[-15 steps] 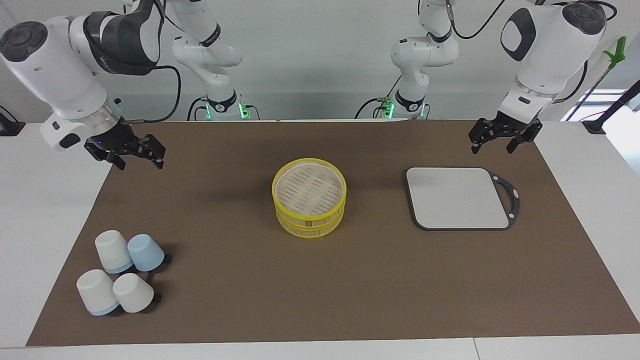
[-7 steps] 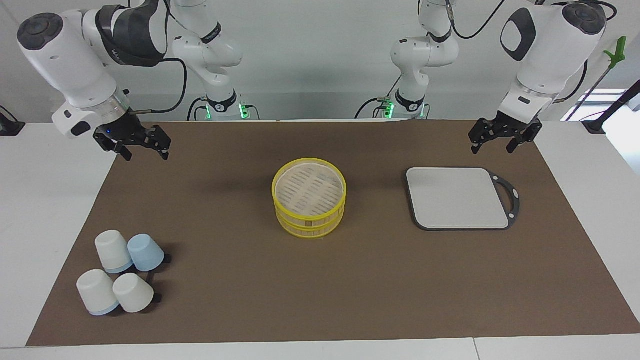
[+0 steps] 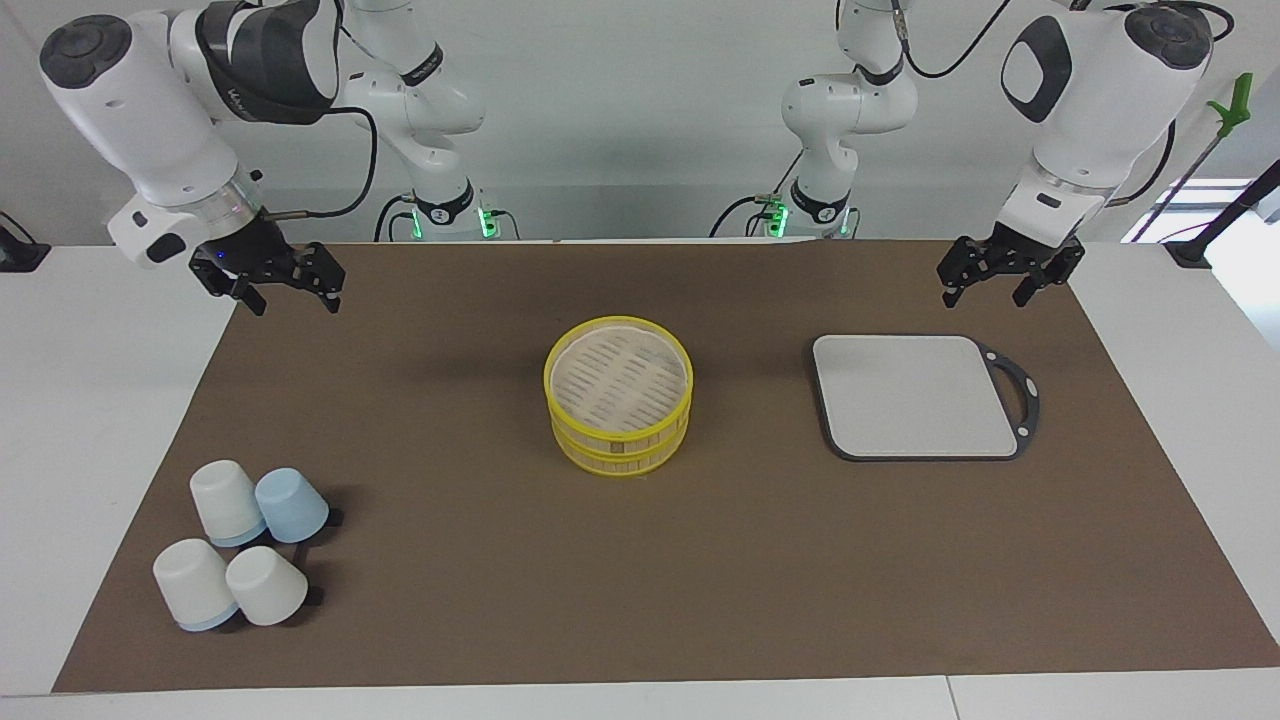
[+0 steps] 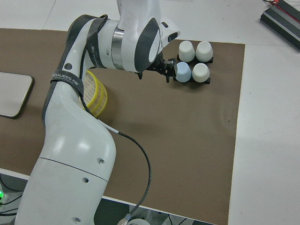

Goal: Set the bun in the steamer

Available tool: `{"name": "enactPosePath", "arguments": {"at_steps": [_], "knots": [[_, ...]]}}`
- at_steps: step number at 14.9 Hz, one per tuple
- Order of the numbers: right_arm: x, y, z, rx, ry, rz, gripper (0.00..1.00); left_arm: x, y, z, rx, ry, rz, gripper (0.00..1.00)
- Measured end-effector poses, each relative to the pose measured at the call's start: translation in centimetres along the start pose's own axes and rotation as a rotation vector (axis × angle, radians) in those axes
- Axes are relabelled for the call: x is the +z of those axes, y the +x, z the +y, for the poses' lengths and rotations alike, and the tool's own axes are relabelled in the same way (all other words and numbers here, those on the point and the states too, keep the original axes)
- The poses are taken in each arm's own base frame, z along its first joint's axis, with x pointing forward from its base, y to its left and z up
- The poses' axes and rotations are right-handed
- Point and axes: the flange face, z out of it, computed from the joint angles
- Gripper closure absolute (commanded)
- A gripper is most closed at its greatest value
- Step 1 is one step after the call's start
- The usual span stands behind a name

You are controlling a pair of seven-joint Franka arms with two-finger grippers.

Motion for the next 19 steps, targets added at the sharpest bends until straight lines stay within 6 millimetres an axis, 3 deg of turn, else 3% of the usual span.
{"name": "enactPosePath", "arguments": {"at_steps": [19], "knots": [[-1.05, 0.38, 0.45, -0.010, -0.043, 0.044, 0.00, 0.00, 0.00, 0.00, 0.000, 0.000, 0.000, 0.00]]}}
